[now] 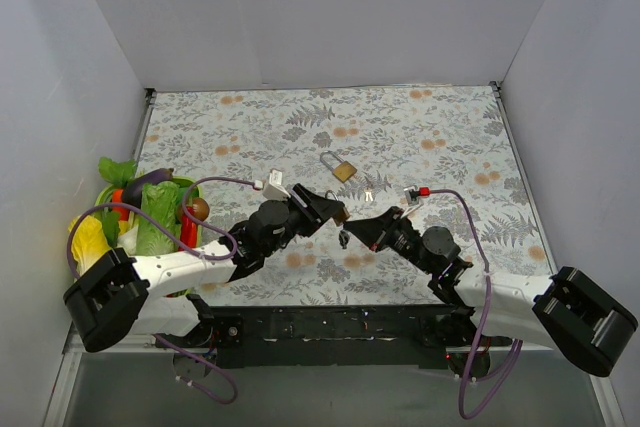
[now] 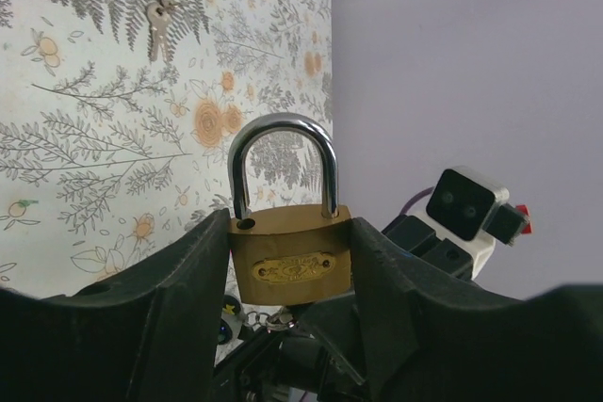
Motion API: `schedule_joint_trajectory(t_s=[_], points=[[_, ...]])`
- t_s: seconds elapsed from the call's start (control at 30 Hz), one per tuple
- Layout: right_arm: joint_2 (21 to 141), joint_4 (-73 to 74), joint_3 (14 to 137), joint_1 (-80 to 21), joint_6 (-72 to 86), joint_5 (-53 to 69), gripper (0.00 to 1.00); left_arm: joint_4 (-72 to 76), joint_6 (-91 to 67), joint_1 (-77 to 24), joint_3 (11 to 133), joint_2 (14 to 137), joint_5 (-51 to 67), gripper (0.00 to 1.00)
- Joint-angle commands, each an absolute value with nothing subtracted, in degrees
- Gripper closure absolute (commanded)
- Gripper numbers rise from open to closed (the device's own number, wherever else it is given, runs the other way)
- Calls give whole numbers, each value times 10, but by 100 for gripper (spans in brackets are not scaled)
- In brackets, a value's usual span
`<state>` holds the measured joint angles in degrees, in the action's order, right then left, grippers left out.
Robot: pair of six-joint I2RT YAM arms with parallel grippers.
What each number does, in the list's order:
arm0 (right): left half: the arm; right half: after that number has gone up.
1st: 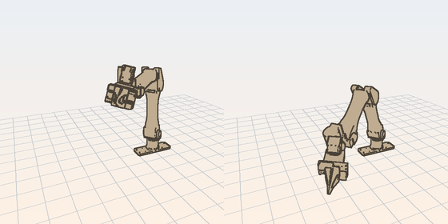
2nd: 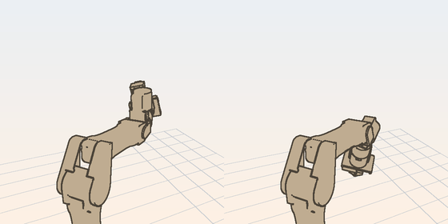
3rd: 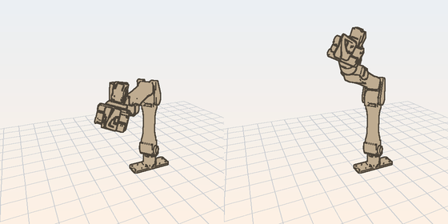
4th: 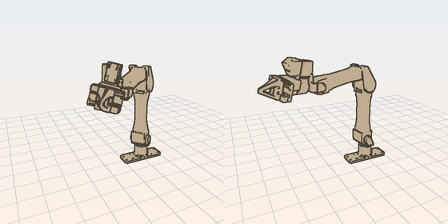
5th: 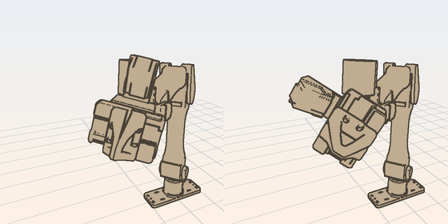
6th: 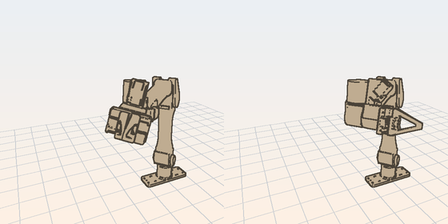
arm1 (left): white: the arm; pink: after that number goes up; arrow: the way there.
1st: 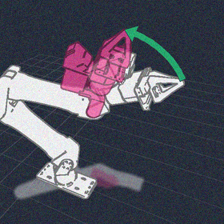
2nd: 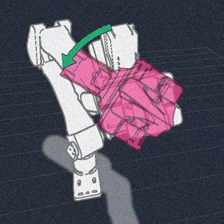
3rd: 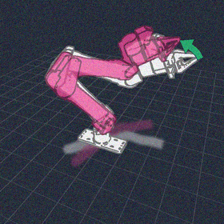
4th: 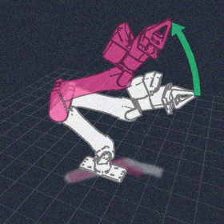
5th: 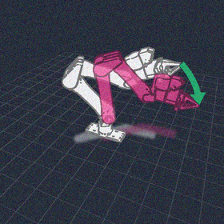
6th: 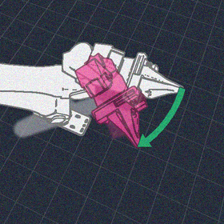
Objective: Unlock with the key
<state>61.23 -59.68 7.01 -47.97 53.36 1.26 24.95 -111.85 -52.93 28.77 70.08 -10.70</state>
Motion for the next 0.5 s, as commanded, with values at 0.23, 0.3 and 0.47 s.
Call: schedule_joint_trajectory(t_s=[0.23, 0.3, 0.47], points=[[613, -653, 57, -475, 583, 59, 99, 398, -1275, -535, 308, 697, -54, 100], [607, -636, 67, -474, 566, 61, 99, 391, -1274, -535, 309, 696, -55, 100], [571, -530, 92, -474, 501, 54, 99, 327, -1271, -535, 323, 681, -76, 100]])
